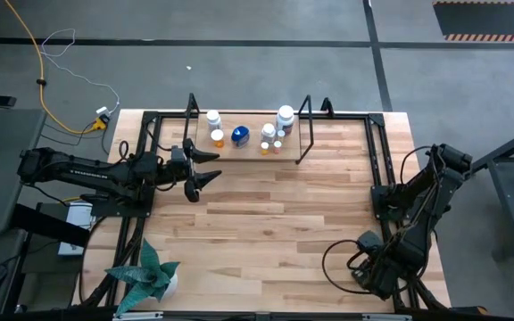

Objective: Pick and place medicine bottles onto shelf by color
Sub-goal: Put the large yellow pill bottle on the shelf

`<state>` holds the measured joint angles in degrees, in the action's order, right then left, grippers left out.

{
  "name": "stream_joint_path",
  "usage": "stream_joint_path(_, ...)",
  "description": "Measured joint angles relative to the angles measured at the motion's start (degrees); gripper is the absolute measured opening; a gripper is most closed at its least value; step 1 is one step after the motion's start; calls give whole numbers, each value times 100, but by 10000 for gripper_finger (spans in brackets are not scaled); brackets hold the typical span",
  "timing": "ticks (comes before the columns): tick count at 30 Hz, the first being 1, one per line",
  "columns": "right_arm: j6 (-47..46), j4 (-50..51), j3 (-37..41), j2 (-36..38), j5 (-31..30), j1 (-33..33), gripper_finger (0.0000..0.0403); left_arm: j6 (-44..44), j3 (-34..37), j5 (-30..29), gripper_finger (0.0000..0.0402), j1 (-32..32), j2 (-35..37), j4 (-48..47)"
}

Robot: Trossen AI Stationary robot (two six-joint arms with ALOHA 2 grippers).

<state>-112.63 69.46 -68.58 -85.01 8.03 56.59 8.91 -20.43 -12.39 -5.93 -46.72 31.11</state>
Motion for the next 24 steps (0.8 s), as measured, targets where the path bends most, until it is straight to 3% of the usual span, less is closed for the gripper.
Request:
stream_joint_path(9,1218,-1022,0,109,-838,-411,198,7,0,-21,259,0,0,0)
stream_joint_path(15,2865,-1556,0,109,-1073,-1137,194,7,0,-23,259,-1,2,0)
stream_joint_path(24,6082,-2660,-226,97,-1044,-2690,193,103,0,-21,259,0,2,0)
